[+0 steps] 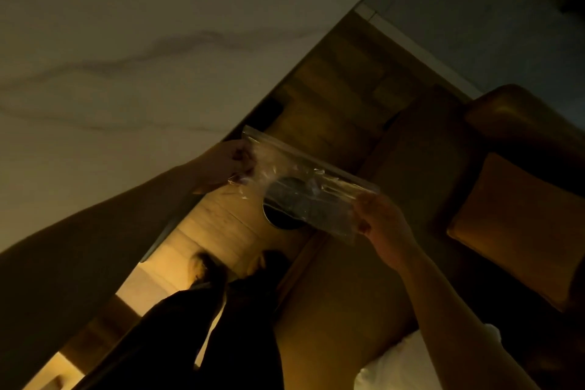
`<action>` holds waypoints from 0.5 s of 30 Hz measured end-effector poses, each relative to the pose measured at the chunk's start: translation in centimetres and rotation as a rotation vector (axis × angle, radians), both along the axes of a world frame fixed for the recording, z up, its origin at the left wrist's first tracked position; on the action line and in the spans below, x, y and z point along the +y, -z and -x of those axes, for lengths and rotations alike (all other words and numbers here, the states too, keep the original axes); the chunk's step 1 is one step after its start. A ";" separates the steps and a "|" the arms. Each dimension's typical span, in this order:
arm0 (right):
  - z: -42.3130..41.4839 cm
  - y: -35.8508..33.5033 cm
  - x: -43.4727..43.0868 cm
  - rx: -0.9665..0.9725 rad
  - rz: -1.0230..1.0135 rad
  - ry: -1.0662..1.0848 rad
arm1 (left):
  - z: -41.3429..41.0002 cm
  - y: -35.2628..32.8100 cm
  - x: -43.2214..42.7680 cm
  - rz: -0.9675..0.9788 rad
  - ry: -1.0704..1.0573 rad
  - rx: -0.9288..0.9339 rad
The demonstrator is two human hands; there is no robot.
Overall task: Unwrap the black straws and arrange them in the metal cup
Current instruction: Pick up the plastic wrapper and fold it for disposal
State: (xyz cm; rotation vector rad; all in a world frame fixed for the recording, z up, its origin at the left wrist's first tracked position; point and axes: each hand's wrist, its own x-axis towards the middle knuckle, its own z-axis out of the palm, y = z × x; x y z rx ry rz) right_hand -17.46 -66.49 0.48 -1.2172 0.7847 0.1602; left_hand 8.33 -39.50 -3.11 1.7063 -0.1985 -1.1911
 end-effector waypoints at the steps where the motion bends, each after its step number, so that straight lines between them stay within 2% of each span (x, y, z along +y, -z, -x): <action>1: 0.0 0.5 -0.4 0.005 -0.021 -0.002 | 0.0 0.2 -0.4 -0.001 -0.004 0.004; 5: 0.0 2.1 -1.6 -0.034 -0.075 0.074 | -0.1 0.2 -1.7 -0.088 0.012 -0.110; 7: 0.1 2.8 -1.9 -0.017 0.007 0.101 | -0.5 -0.1 -1.9 -0.198 0.026 -0.332; 9: 0.3 3.4 -2.0 0.007 0.126 0.085 | -1.2 -0.5 -1.3 -0.290 0.020 -0.675; 11: 0.6 4.4 -2.2 0.068 0.276 0.080 | -1.9 -1.1 0.1 -0.284 0.024 -0.985; 13: 1.0 6.1 -2.1 0.160 0.443 0.047 | -2.7 -1.0 2.0 -0.317 0.009 -1.121; 15: 1.3 8.1 -1.5 0.238 0.564 0.015 | -3.2 -0.1 4.2 -0.510 0.093 -1.136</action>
